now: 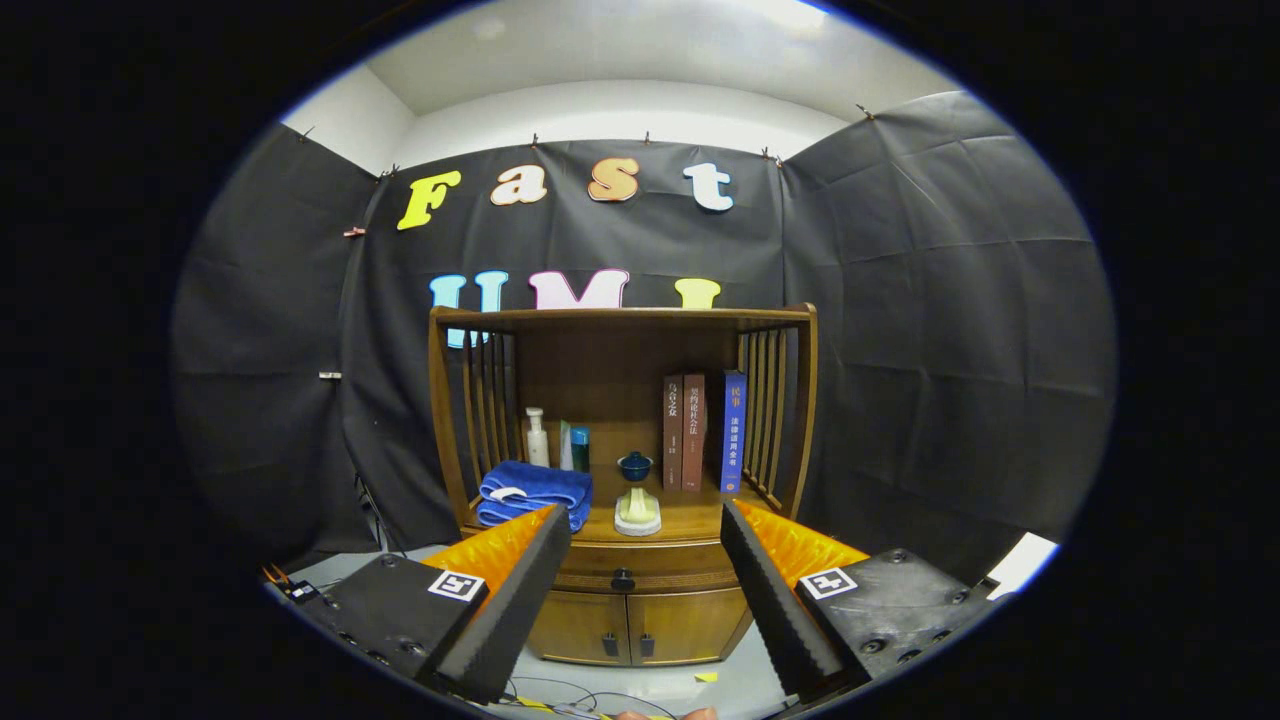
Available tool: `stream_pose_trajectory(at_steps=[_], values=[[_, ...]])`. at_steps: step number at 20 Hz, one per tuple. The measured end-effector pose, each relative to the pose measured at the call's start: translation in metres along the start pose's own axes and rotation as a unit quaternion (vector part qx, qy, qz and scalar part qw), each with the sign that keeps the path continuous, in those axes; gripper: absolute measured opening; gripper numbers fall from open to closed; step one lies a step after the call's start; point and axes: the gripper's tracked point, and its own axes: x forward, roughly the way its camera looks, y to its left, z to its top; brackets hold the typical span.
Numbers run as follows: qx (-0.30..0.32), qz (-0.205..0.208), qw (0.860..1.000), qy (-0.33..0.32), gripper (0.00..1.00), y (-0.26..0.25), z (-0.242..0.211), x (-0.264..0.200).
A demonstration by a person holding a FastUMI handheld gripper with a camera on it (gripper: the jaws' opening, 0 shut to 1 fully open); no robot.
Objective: Pull open the drawer, take out the items inside it, and place them on the countertop above the cabinet.
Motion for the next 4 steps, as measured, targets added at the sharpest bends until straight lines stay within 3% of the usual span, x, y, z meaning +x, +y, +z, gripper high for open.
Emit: stream_pose_trajectory(at_steps=[4], values=[[-0.001, -0.002, 1.000, 0.008, 0.99, -0.0035, -0.0115, 0.0023]])
